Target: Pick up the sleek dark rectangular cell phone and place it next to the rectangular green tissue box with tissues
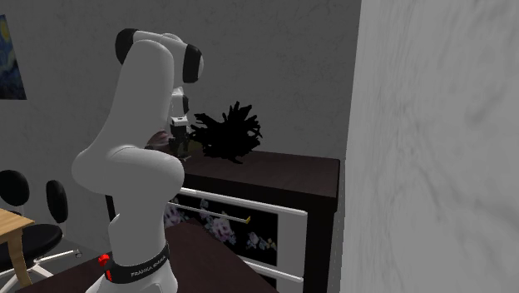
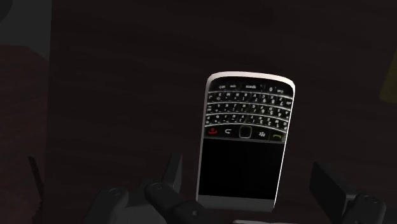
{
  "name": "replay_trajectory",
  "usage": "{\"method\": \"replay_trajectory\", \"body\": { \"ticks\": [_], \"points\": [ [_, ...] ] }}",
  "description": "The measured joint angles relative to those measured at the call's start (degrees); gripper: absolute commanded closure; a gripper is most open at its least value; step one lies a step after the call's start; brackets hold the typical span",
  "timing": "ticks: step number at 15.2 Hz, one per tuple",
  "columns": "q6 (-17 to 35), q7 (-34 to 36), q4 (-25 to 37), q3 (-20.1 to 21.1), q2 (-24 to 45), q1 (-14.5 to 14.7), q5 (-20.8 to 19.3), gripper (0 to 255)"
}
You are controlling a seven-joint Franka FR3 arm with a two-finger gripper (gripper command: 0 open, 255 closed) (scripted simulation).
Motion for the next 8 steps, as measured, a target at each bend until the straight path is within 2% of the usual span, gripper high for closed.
{"method": "replay_trajectory", "body": {
  "ticks": [3, 8],
  "points": [
    [-3.7, -1.0, 1.3, 1.1, -2.9, -0.7, 2.0, 0],
    [-4.8, -1.5, 1.8, 1.3, -3.5, -1.0, 2.6, 0]
  ]
}}
